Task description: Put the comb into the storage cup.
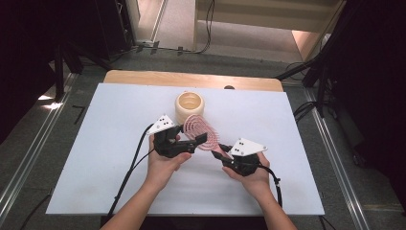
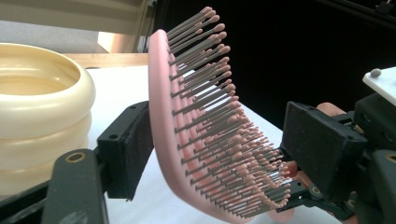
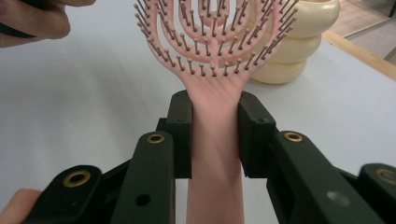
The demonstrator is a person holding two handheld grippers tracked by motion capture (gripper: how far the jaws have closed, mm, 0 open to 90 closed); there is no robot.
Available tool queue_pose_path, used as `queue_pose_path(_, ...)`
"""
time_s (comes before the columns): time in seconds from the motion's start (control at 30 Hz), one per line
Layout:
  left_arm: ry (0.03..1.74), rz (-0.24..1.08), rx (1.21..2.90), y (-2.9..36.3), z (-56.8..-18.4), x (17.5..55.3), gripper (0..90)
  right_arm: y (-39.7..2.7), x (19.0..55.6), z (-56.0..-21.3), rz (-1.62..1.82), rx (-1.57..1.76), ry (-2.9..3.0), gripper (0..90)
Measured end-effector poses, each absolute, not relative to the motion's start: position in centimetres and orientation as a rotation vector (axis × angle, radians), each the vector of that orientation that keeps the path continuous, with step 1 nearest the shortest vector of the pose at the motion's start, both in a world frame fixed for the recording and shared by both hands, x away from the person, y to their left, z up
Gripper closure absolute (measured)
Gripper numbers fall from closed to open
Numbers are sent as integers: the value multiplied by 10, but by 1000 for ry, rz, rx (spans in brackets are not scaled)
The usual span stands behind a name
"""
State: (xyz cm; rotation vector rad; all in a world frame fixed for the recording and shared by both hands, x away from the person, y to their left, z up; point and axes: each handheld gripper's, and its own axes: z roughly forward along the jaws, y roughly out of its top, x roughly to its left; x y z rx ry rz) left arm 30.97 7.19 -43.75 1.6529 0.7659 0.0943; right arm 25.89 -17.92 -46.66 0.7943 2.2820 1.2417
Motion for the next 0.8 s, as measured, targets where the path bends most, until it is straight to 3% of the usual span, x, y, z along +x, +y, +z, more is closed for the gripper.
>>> queue_pose_path(0.8, 780, 6, 1634, 76, -436, 314, 482, -174, 255, -467, 1254, 753, 2273, 679)
